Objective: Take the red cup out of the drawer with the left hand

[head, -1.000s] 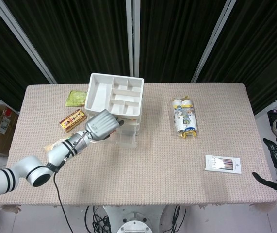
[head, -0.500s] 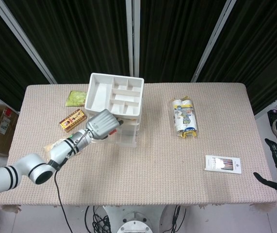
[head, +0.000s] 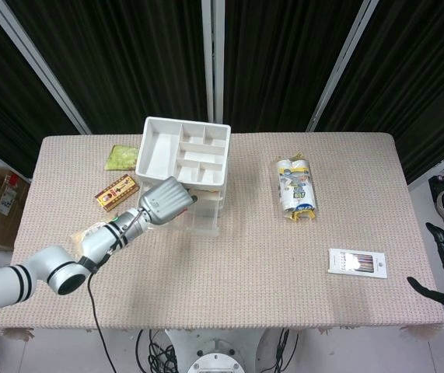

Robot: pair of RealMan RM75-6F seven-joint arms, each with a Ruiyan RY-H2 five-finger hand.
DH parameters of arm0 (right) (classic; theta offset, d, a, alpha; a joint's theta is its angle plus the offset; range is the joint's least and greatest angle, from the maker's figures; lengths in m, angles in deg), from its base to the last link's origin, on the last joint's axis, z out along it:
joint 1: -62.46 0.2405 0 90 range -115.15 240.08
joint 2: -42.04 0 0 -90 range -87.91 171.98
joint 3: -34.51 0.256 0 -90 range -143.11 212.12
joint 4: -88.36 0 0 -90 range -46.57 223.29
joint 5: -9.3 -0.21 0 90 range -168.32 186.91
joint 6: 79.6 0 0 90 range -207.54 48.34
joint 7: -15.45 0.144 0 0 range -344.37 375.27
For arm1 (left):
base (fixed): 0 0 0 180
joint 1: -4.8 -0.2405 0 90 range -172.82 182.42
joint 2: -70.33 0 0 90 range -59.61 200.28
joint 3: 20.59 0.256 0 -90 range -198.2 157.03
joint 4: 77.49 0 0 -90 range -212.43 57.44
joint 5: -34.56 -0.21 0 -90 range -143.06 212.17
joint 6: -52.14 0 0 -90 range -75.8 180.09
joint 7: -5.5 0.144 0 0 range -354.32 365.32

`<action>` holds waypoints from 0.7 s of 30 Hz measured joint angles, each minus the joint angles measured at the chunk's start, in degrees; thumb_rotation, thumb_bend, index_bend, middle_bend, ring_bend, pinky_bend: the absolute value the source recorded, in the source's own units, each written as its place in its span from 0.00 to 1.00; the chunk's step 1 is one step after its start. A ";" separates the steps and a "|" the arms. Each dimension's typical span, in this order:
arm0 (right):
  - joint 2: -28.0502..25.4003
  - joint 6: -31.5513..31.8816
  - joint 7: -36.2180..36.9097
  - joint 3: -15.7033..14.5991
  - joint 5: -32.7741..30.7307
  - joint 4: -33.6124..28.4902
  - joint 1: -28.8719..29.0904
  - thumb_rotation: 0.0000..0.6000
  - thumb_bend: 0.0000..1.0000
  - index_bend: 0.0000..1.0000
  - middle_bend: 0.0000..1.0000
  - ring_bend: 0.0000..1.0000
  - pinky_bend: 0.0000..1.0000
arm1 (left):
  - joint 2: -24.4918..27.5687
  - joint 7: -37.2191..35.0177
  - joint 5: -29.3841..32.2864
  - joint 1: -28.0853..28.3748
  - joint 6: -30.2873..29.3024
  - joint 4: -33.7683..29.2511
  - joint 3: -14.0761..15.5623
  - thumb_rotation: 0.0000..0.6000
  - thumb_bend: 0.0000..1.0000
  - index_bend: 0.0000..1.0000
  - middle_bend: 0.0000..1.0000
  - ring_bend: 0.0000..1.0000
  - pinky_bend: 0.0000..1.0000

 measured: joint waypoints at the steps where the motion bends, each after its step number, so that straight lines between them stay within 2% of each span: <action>1: 0.01 -0.01 0.00 -0.01 0.04 0.00 0.01 1.00 0.04 0.00 0.14 0.00 0.08 | -0.03 0.37 -0.09 -0.02 -0.23 0.04 0.12 1.00 0.34 0.51 0.85 0.93 1.00; 6: 0.07 0.14 0.06 -0.02 0.34 0.01 -0.01 1.00 0.04 0.00 0.14 0.00 0.08 | 0.29 -1.25 -0.42 -0.36 -1.27 -0.59 0.08 1.00 0.35 0.55 0.86 0.93 1.00; 12: 0.23 0.56 0.53 0.01 0.78 0.47 -0.06 1.00 0.04 0.00 0.14 0.00 0.08 | 1.96 -2.99 -3.34 -2.20 -7.83 -3.16 -0.93 1.00 0.35 0.55 0.86 0.93 1.00; 17: 0.61 0.13 0.81 -0.11 1.25 0.98 0.28 1.00 0.04 0.00 0.14 0.00 0.08 | 1.88 -3.08 -11.18 -4.83 -17.41 -6.46 -0.71 1.00 0.35 0.53 0.85 0.92 1.00; 21: 0.69 0.13 0.96 -0.33 1.88 1.18 0.41 1.00 0.04 0.00 0.14 0.00 0.08 | -1.18 -0.10 -18.27 -6.31 -20.51 -8.58 1.33 1.00 0.35 0.52 0.85 0.92 1.00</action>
